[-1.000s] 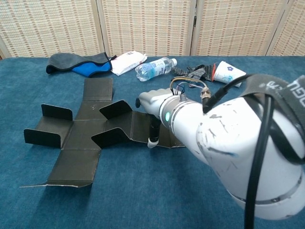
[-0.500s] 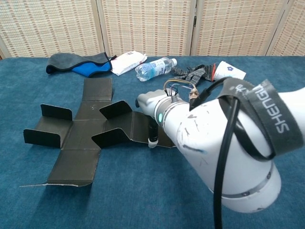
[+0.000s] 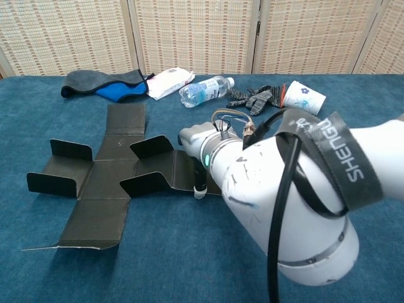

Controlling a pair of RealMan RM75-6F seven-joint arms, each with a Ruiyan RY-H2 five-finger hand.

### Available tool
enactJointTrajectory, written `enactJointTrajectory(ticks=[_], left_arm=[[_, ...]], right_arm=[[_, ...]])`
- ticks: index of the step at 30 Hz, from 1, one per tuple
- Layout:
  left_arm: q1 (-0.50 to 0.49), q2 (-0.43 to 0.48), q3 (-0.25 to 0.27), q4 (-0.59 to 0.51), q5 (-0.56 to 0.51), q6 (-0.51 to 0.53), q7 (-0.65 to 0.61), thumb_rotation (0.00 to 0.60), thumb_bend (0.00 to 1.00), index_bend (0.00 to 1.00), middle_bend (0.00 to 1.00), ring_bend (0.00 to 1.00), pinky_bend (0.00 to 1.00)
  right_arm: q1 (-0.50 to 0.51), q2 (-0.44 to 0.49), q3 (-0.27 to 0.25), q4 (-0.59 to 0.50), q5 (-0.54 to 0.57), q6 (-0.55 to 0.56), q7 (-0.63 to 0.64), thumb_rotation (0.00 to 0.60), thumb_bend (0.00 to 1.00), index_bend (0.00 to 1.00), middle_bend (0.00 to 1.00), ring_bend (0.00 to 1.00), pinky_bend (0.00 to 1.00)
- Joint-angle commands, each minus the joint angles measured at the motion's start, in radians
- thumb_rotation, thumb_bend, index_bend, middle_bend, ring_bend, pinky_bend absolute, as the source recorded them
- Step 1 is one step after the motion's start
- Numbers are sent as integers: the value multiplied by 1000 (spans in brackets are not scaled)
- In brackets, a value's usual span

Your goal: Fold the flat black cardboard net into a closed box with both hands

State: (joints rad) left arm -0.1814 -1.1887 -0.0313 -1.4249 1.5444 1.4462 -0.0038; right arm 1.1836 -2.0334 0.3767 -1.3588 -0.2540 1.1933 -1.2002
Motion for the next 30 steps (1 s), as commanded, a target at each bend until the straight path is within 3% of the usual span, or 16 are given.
enactJointTrajectory(ticks=[1,16,30], left_arm=[[0,-1,0,5,0,1,-5,600,283,207,112,132,214],[-3,-8,-1,25,-1,-3,-25,600,283,211,112,132,214],[-59,-21,-13,74,21,-55,-70,600,282,235,112,139,215]], right_arm=[[3,-2,1,6,7,-5,-8,600,0,66,163,858,867],[-1,-5,1,27,-24,-29,21,600,33,128,271,871,866],[-89,86,-46,-32,-168,-103,196,600,83,209,335,881,866]])
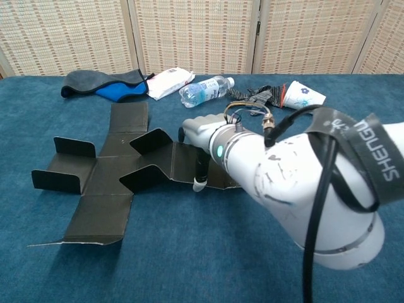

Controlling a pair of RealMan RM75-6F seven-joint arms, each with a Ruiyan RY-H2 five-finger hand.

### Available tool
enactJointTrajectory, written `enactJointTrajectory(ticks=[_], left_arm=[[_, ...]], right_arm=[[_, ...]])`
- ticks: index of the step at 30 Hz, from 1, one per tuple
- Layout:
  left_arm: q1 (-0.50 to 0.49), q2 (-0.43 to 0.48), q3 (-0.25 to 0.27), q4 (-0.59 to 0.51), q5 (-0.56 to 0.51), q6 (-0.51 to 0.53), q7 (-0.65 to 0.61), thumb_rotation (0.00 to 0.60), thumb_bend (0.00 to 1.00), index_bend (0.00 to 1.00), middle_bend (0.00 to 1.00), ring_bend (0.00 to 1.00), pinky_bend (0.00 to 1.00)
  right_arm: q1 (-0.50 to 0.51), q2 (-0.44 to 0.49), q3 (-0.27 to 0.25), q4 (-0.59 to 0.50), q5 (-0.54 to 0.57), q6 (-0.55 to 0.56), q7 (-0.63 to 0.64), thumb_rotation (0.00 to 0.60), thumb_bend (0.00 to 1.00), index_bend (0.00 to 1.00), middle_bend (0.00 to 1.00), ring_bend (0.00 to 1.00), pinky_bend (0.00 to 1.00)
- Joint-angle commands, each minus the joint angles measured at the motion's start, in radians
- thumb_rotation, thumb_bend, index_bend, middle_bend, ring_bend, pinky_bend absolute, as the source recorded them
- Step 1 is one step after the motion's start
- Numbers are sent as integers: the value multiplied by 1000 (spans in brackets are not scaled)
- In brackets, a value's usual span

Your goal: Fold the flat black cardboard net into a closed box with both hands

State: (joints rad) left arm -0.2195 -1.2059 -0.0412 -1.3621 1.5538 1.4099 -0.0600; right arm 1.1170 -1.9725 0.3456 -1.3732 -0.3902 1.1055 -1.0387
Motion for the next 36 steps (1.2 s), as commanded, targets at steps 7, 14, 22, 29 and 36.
enactJointTrajectory(ticks=[7,14,22,29,36], left_arm=[[-131,-42,-15,95,84,-88,-91,600,282,272,268,416,588],[-270,-177,-13,306,198,-106,-185,600,193,368,431,620,788],[-386,-337,18,600,285,-64,-280,600,167,295,367,698,799],[-417,-391,41,714,285,-52,-307,600,167,397,376,690,800],[-417,-420,67,767,272,-26,-317,600,167,369,382,716,797]], right_arm=[[-61,72,-44,-23,-86,-49,111,600,83,213,335,881,866],[-73,109,-66,-20,-119,-88,149,600,83,213,335,881,866],[-83,174,-91,-20,-143,-152,192,600,83,213,335,881,867],[-79,220,-101,-22,-155,-185,214,600,83,213,327,881,866],[-76,257,-121,-31,-169,-205,237,600,83,215,326,881,866]])
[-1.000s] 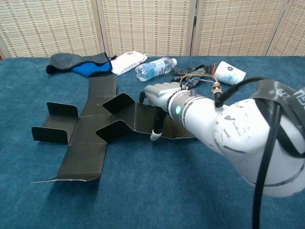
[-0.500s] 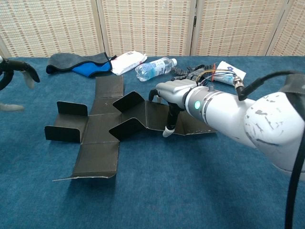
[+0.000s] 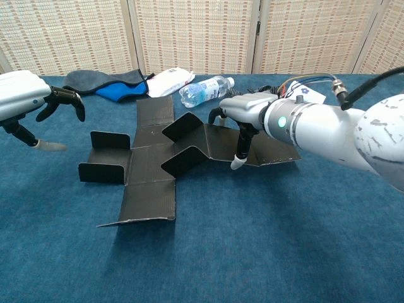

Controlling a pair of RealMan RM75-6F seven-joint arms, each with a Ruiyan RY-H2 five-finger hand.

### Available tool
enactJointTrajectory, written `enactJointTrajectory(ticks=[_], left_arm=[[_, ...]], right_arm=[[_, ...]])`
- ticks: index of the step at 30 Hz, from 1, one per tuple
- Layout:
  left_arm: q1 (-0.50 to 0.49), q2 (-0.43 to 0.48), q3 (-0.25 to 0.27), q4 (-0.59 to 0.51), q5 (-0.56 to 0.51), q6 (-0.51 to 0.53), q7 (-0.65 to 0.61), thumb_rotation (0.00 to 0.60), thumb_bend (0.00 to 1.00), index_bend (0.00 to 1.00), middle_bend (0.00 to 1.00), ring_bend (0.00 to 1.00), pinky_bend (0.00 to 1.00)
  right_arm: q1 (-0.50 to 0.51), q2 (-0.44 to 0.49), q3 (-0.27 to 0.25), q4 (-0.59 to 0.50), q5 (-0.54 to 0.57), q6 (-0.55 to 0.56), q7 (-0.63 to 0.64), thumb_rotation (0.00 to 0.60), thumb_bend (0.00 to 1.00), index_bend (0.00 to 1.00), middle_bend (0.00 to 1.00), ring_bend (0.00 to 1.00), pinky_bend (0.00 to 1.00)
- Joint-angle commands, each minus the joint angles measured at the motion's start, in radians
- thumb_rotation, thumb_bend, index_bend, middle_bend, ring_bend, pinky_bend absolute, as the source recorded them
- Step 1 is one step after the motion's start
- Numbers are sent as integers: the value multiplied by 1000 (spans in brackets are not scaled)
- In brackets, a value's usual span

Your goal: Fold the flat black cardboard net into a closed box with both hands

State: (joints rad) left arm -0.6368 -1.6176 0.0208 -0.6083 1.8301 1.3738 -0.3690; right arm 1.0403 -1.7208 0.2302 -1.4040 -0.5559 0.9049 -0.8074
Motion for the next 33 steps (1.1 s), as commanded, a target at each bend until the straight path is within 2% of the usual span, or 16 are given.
enactJointTrajectory(ticks=[1,2,4,6,14,20,24,28,30,33], left_arm=[[2,-17,8,29,-6,22,-18,600,166,365,382,736,802],[2,-25,8,41,-11,25,-26,600,166,364,382,754,815],[3,-35,16,64,-20,12,-37,600,166,366,382,823,905],[5,-34,25,72,-24,0,-42,600,166,365,382,847,939],[19,-3,68,24,-36,-37,-55,600,166,297,358,865,961],[16,-41,69,70,-33,19,-68,600,166,238,318,857,957],[0,-74,81,120,-28,9,-81,600,166,140,218,827,945],[-14,-93,91,138,-31,-19,-85,600,166,17,36,719,946],[-20,-94,98,138,-31,-40,-80,600,166,0,0,658,946],[-27,-99,107,145,-30,-58,-62,600,166,0,0,611,946]], right_arm=[[2,8,-10,0,-5,-7,9,600,83,215,326,881,866],[3,11,-12,0,-4,-9,12,600,83,215,326,881,866],[5,16,-16,-2,-3,-12,17,600,83,215,326,881,866],[6,20,-20,-4,-2,-13,21,600,83,215,326,881,867],[12,35,-40,-4,6,-18,30,600,83,215,325,881,866],[12,41,-52,-6,9,-21,44,600,83,215,323,881,866],[14,45,-60,-8,10,-20,48,600,83,215,321,881,867],[14,50,-67,-16,12,-17,52,600,83,215,318,881,867],[14,52,-68,-18,12,-16,55,600,83,215,317,881,866],[14,56,-71,-22,7,-14,61,600,83,215,317,881,867]])
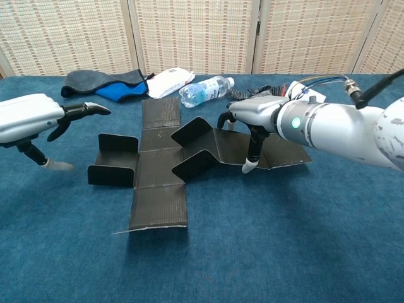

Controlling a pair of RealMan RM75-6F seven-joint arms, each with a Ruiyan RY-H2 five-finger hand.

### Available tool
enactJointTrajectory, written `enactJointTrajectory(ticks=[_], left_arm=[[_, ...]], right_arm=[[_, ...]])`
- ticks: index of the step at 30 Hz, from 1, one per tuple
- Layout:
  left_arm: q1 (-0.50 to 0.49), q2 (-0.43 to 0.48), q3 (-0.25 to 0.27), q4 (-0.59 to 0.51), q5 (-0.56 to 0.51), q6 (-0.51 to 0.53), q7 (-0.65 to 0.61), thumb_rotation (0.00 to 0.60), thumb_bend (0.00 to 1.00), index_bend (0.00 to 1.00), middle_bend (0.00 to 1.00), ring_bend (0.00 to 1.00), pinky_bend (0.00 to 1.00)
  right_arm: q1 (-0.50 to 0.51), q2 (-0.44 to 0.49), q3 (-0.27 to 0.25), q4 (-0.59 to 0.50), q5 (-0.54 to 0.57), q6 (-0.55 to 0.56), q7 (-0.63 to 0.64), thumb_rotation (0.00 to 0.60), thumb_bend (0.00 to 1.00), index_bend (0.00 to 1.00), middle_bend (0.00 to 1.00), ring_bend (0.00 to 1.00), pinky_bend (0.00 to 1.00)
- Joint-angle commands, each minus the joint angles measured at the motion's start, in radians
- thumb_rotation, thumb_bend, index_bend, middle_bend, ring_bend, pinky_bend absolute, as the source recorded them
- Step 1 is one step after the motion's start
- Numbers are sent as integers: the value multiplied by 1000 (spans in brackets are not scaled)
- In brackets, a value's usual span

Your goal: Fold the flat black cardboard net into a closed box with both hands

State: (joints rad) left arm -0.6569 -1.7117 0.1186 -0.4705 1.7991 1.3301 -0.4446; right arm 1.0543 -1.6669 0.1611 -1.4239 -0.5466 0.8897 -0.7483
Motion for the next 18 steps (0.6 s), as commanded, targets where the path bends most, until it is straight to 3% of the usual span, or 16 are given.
enactJointTrajectory(ticks=[1,18], left_arm=[[-8,-7,12,12,0,-20,18,600,166,0,0,604,946],[-31,-97,14,132,-29,-51,7,600,166,0,0,591,946]], right_arm=[[0,3,-3,-4,-3,2,3,600,83,215,317,881,867],[-2,-4,-17,12,-23,-10,38,600,83,215,315,881,867]])
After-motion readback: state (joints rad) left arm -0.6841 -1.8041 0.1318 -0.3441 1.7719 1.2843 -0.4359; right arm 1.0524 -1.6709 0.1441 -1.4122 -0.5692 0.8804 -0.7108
